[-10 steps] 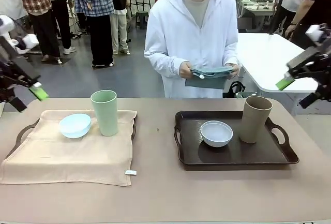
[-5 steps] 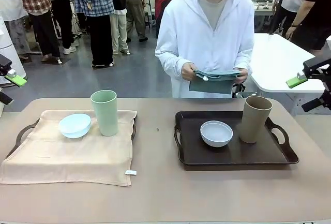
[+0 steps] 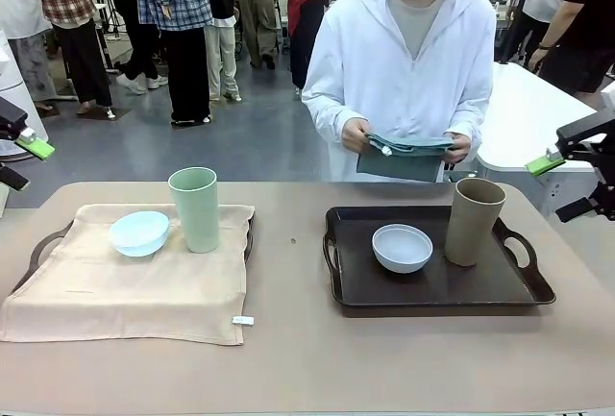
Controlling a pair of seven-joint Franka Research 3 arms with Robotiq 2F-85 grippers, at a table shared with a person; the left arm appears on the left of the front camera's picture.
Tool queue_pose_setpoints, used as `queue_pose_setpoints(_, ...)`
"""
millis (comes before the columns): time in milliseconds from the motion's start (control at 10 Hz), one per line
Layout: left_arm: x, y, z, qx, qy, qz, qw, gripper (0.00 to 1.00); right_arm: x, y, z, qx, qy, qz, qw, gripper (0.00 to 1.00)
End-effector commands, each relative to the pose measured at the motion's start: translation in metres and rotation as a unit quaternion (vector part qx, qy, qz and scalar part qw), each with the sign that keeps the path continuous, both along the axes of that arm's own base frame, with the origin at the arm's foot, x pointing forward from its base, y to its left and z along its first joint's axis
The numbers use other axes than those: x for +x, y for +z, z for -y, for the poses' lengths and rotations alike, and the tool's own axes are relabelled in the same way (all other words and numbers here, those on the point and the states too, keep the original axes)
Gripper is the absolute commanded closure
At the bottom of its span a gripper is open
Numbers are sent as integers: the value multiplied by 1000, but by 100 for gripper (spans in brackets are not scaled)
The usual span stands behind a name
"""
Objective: Set up a tray with a mat and arrange the tableware.
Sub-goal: Pick up the Picnic Bowl and Reusable plastic cup from the Handle tray in front of the human's position and hold them in the air.
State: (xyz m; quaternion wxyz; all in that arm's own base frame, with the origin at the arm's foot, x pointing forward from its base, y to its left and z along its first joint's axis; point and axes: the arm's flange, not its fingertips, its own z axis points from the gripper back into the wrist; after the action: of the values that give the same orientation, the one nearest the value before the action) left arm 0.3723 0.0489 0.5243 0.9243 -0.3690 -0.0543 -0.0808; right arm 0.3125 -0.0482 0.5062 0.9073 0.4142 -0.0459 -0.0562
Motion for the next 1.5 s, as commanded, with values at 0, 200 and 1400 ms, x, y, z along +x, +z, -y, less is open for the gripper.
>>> queue_pose_setpoints(0,4,-3,-31,-73,-10,4,997,3,-16,-11,38,98,17,34,994,0)
queue_pose_setpoints(200,6,-16,-64,-142,6,-8,990,3,-41,-28,86,183,-2,66,981,0)
queue_pose_setpoints(1400,-4,-27,-76,-150,16,-18,988,3,-60,-32,106,194,-19,71,978,0)
